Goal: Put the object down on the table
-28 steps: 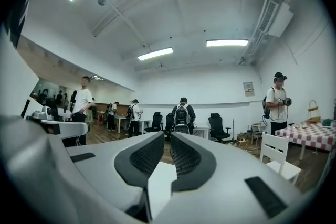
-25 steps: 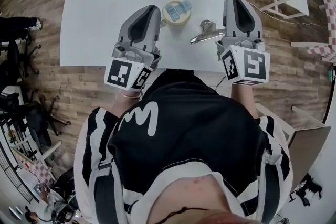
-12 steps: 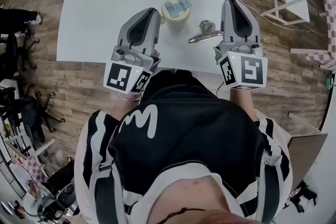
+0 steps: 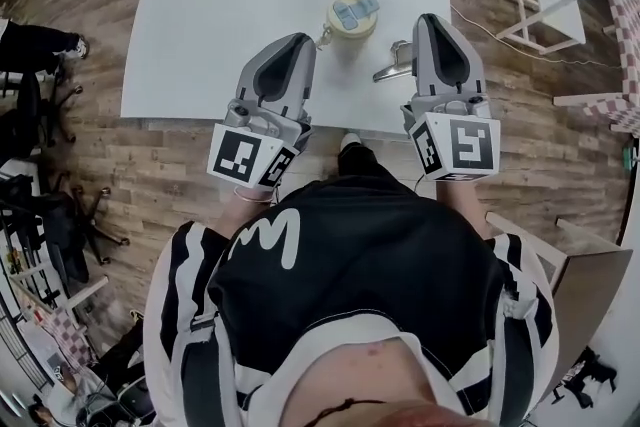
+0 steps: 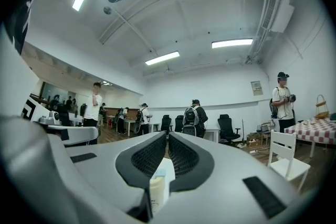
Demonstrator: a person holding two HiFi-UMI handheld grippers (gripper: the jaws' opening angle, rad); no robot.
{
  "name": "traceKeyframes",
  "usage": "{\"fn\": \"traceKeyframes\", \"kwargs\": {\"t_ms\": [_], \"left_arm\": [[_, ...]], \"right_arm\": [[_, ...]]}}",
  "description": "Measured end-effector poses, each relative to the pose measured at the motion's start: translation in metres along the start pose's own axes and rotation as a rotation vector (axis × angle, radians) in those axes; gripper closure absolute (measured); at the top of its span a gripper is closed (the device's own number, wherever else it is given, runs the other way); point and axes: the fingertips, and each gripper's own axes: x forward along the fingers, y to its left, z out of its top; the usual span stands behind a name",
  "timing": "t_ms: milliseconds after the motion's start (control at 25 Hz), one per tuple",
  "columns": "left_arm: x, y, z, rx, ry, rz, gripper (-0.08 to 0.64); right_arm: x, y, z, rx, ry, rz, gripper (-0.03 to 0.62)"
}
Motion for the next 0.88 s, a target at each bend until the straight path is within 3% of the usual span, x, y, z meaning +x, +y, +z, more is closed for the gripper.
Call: {"fn": "traceKeyframes", "kwargs": {"t_ms": [640, 880], "left_arm": [[-0.159, -0.038, 0.031, -0.004, -0.006, -0.065, 0.538], [-0.189, -0.05, 0.037, -0.013, -0.028, -0.082, 0.538]], "right_arm": [[-0.119, 0.129, 0.006, 0.03, -0.006, -0.054, 0.563], [-0.145, 0.156, 0.012, 0.028, -0.009, -0.049, 0.563]]}}
